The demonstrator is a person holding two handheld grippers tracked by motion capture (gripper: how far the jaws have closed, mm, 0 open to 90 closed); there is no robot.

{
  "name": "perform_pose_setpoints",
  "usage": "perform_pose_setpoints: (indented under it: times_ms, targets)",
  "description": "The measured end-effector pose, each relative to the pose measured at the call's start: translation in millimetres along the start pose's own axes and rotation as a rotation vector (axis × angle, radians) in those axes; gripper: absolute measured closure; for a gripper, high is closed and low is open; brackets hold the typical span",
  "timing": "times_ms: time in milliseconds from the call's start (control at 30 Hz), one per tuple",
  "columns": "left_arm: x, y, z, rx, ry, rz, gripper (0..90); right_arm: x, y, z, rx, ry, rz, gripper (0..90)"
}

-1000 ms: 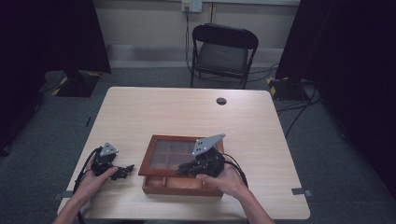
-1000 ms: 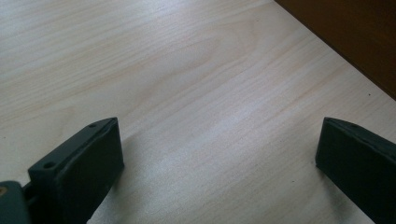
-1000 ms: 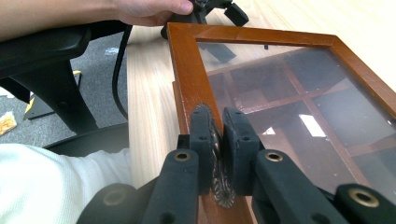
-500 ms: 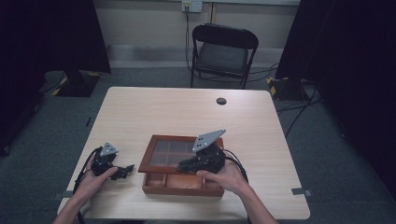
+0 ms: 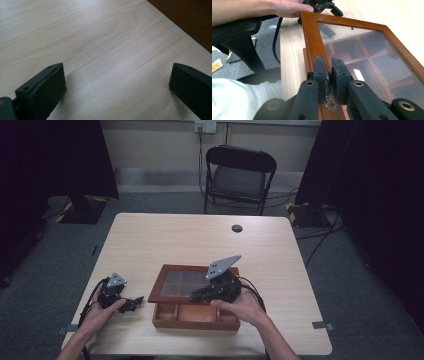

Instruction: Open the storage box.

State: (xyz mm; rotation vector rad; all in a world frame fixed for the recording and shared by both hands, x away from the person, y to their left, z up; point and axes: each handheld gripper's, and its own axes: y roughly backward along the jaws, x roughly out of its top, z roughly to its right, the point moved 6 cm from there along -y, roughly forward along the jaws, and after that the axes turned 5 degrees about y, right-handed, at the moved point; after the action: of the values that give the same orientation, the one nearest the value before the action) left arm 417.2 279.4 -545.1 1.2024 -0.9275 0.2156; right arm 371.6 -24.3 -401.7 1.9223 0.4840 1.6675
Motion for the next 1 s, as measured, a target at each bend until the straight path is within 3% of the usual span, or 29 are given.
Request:
perform_pose_setpoints:
  times_ms: [1000]
  targets:
    - [0.1,-0.5,1.0,-0.003,0.012,0.006,0.1,16.0,10.9,10.9,0.003,-0.003,-0.002,83.3]
